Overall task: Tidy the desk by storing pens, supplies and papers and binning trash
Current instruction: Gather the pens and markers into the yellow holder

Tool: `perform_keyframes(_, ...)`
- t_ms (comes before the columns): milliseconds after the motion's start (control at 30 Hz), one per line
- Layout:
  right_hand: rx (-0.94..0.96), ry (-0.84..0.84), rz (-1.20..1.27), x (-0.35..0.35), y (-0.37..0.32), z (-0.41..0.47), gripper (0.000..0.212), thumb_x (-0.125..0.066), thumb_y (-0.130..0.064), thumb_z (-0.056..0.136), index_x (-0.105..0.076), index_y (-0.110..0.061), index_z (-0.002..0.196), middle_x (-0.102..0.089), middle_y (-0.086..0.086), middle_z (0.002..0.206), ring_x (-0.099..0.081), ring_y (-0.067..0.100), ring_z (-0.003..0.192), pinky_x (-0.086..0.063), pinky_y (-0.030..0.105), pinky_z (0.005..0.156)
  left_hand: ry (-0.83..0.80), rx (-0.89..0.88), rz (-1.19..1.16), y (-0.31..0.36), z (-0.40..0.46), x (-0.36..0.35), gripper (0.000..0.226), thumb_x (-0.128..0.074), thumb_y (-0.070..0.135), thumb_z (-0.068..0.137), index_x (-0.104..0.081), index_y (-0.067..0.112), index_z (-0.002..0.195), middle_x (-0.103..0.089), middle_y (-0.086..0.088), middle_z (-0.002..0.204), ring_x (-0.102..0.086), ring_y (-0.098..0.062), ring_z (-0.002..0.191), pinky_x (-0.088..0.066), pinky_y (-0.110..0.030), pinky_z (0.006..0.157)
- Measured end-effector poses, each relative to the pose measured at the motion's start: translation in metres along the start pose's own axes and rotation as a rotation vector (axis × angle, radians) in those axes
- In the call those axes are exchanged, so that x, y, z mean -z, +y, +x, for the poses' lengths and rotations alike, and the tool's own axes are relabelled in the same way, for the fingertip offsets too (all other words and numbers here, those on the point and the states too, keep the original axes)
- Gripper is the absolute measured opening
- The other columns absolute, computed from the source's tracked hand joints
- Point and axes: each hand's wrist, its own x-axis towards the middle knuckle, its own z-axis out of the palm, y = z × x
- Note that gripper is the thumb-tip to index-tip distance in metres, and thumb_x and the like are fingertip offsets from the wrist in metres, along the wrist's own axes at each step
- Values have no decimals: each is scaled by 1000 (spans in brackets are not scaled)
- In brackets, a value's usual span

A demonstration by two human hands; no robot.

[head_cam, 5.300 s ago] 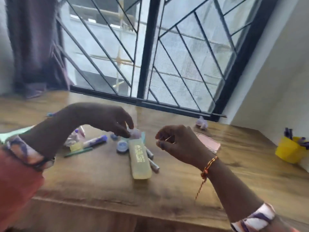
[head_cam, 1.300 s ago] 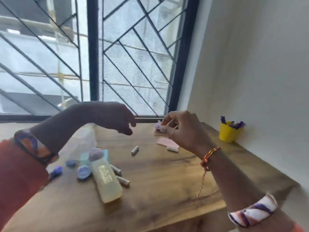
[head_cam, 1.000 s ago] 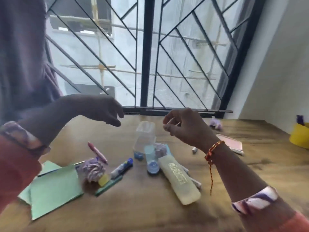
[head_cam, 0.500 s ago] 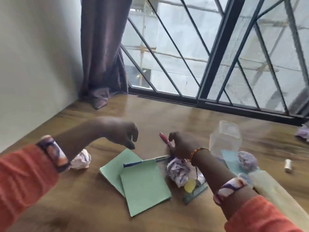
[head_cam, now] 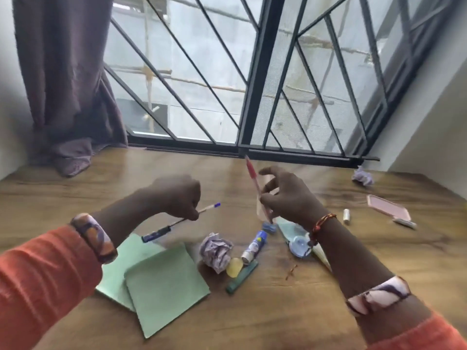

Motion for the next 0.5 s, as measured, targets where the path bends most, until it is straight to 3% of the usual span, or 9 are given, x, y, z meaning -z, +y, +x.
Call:
perform_keyframes(100, -65, 99, 160, 31, 16, -20, 52, -57, 4, 75, -49, -10, 125, -58, 2, 76, -61, 24, 71, -58, 46, 65, 90, -65, -106, 20, 9, 36, 30, -60, 26, 79, -52, 21, 52, -57, 1, 57, -59, -21, 61, -51, -29, 58)
perform_keyframes(200, -119, 193, 276, 60, 36, -43, 52, -59, 6, 77, -48, -11, 125, -57, 4, 77, -60, 23, 70, -56, 38, 59, 25, -208, -488, 60, 19, 59, 26, -47, 7, 92, -52, 16, 68, -60, -4, 57, -57, -8, 41, -44, -20, 44)
perform_keyframes(267, -152, 253, 347, 80, 51, -59, 51, -60, 5, 78, -48, -14, 124, -56, 4, 80, -60, 22, 72, -56, 37, 60, 20, -268, -566, 93, 26, 68, 21, -47, 13, 94, -54, 20, 75, -57, -3, 56, -55, -11, 40, -44, -21, 48)
perform_keyframes(400, -189, 352, 333, 124, 93, -99, 44, -59, 2, 80, -51, -23, 115, -57, 8, 85, -61, 23, 75, -57, 38, 66, 15, -426, -442, 176, 43, 76, 11, -51, 30, 93, -59, 27, 98, -51, 0, 66, -48, -14, 48, -43, -21, 39)
perform_keyframes(500, -232, 426, 255, 164, 131, -139, 30, -60, -2, 78, -63, -25, 96, -57, 1, 78, -56, 17, 71, -53, 32, 65, 17, -589, -330, 250, 53, 81, 26, -54, 20, 92, -58, 25, 117, -63, -6, 83, -48, -3, 40, -41, -15, 37)
